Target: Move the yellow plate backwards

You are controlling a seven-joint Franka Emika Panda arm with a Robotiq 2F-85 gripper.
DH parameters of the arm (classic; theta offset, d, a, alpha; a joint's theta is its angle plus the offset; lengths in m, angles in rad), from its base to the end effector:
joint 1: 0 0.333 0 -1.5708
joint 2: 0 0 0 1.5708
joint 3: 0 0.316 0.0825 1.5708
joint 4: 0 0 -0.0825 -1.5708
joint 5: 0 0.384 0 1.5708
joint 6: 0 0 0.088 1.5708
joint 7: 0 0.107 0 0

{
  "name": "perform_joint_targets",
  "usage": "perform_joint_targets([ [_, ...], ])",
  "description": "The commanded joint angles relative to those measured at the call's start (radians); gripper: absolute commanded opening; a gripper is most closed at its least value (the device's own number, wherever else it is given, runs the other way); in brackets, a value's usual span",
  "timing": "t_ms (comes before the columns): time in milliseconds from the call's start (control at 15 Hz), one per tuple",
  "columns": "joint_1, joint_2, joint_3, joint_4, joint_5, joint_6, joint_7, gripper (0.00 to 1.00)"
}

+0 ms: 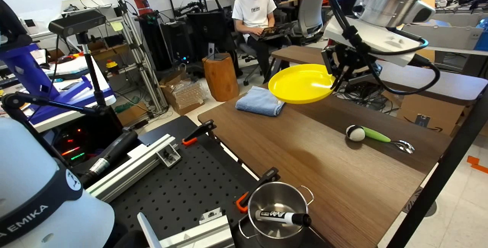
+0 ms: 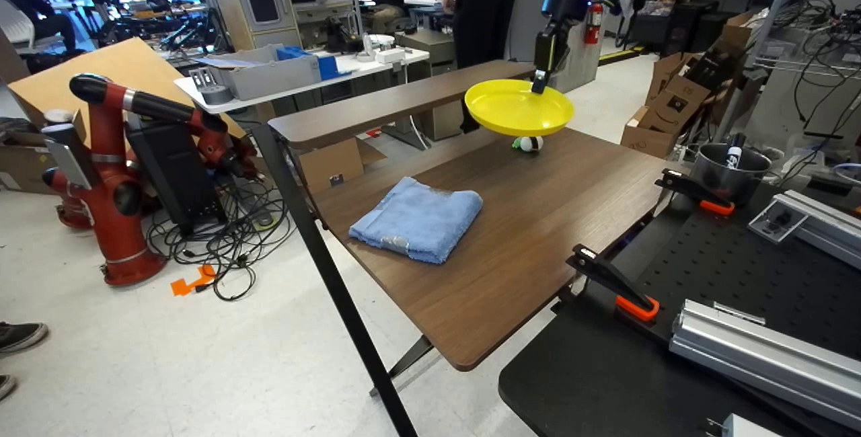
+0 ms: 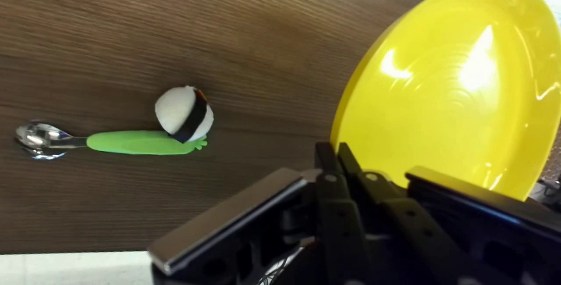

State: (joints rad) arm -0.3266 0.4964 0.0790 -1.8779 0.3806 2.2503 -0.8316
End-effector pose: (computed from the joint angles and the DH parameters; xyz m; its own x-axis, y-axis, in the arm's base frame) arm 0.6077 -0.1453 0.2380 0.9500 0.2933 0.1071 0.3122 -0.8955 -0.3173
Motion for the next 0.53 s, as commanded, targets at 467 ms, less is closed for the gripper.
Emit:
perform_joint_targets([
  [467, 0.066, 0.201, 0.001, 0.241, -0.009, -0.008, 0.215, 0.01],
])
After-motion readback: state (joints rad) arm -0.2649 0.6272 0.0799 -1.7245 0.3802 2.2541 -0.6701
